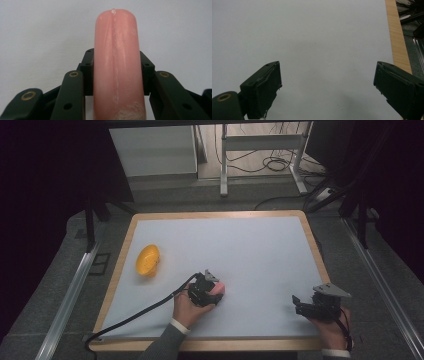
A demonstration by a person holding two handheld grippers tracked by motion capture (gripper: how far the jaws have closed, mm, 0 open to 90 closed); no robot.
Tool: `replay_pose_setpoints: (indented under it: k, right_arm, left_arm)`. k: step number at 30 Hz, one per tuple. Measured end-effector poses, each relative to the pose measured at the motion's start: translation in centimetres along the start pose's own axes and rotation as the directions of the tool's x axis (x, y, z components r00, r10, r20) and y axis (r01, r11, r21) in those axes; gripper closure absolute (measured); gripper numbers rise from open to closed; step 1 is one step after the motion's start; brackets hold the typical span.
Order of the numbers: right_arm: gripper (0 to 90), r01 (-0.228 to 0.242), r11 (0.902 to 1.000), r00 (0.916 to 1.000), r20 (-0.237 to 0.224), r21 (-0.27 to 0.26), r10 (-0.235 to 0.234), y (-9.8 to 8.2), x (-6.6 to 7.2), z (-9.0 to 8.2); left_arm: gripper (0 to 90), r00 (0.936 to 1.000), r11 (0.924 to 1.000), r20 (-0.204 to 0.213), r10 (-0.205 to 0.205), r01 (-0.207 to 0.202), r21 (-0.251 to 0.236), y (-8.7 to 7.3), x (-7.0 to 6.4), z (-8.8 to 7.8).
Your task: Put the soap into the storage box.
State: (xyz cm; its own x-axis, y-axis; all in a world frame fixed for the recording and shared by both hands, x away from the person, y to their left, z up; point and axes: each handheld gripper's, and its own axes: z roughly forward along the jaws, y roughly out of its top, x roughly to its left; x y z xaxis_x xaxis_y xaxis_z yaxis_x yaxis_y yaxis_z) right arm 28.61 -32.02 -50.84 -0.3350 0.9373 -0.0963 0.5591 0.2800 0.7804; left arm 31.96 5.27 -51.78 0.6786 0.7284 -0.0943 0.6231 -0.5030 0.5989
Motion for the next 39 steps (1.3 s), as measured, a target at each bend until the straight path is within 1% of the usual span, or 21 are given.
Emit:
replay_pose_setpoints:
  k: [3, 6, 19, 26, 27, 28, 31, 39]
  right_arm:
    - [7.3, -0.004, 1.0, 1.0, 0.003, -0.002, 0.004, 0.0, 0.0, 0.0]
    - [7.3, -0.004, 1.0, 1.0, 0.004, -0.003, 0.004, 0.0, 0.0, 0.0]
    - [7.3, -0.004, 1.0, 1.0, 0.005, -0.001, 0.004, 0.0, -0.1, 0.0]
    - [7.3, -0.006, 1.0, 1.0, 0.005, -0.001, 0.006, -0.1, -0.2, 0.0]
    - [7.3, -0.006, 1.0, 1.0, 0.006, 0.0, 0.006, -0.1, -0.2, 0.0]
    - [7.3, -0.005, 1.0, 1.0, 0.005, 0.0, 0.005, -0.1, -0.1, 0.0]
    - [7.3, -0.002, 1.0, 1.0, 0.008, 0.0, 0.002, -0.1, -0.1, 0.0]
    - [7.3, -0.003, 1.0, 1.0, 0.006, 0.006, 0.003, -0.2, -0.1, 0.1]
  left_arm:
    - [59.8, 1.0, 0.9999, 0.003, 0.009, -0.009, -0.012, 0.1, 0.1, -0.4]
    - [59.8, 1.0, 0.9998, 0.006, 0.007, -0.007, -0.017, 0.1, 0.1, -0.6]
    - [59.8, 0.9998, 0.9986, -0.01, 0.016, -0.016, -0.051, 0.3, 0.5, -2.1]
    - [59.8, 0.9999, 0.9975, -0.015, 0.001, -0.002, -0.07, 0.1, 1.3, -3.2]
    - [59.8, 0.9998, 0.9964, -0.019, -0.008, 0.006, -0.084, 0.0, 1.6, -3.5]
    - [59.8, 0.9998, 0.9964, -0.019, -0.008, 0.006, -0.084, 0.0, 1.6, -3.5]
    - [59.8, 0.9992, 0.994, -0.037, -0.016, 0.012, -0.109, -0.1, 2.0, -4.2]
    - [59.8, 0.9989, 0.9933, -0.041, -0.022, 0.017, -0.115, -0.3, 2.5, -4.8]
